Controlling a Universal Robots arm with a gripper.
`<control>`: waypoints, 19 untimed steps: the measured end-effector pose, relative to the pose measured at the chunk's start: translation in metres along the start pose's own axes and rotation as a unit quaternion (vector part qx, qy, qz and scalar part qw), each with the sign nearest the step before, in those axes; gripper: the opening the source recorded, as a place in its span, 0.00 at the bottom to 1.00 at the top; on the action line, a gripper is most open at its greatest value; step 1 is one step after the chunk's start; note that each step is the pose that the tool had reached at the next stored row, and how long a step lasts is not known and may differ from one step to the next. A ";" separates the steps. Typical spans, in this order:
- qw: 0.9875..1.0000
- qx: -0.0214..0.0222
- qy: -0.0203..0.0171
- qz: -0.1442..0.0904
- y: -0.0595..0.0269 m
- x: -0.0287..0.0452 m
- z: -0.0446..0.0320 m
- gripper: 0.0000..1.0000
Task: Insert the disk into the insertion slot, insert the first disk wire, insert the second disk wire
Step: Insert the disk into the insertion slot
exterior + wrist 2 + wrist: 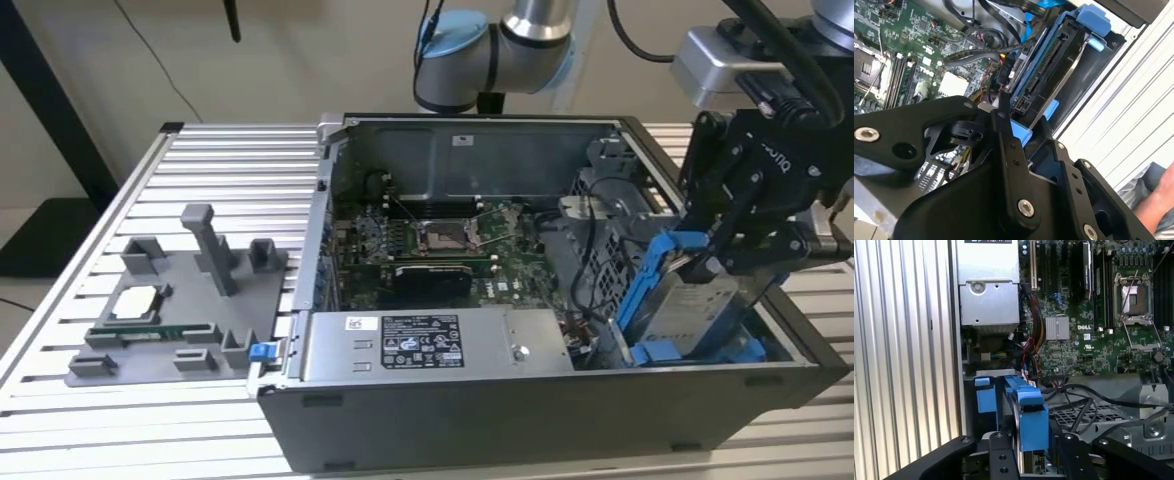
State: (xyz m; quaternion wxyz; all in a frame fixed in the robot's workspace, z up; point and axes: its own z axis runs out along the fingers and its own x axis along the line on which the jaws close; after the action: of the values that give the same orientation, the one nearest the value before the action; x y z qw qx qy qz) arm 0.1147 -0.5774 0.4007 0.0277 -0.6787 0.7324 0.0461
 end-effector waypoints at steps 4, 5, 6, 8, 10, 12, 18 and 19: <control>1.000 0.000 -0.002 0.000 0.0000 -0.0002 -0.0029 1.00; 1.000 0.000 -0.003 0.000 0.0000 -0.0003 -0.0031 1.00; 1.000 0.002 -0.006 0.000 0.0000 -0.0003 -0.0031 1.00; 1.000 0.010 -0.012 -0.001 0.0001 -0.0005 -0.0031 1.00; 1.000 0.019 -0.016 -0.003 0.0001 -0.0008 -0.0029 1.00; 0.999 0.026 -0.018 -0.003 0.0001 -0.0009 -0.0020 1.00; 0.999 0.035 -0.019 -0.005 0.0002 -0.0042 0.0046 1.00; 0.999 0.037 -0.019 -0.006 0.0002 -0.0050 0.0057 1.00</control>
State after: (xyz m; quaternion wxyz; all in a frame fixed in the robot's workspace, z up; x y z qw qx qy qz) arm 0.1147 -0.5718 0.3956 0.0668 -0.6806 0.7289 0.0317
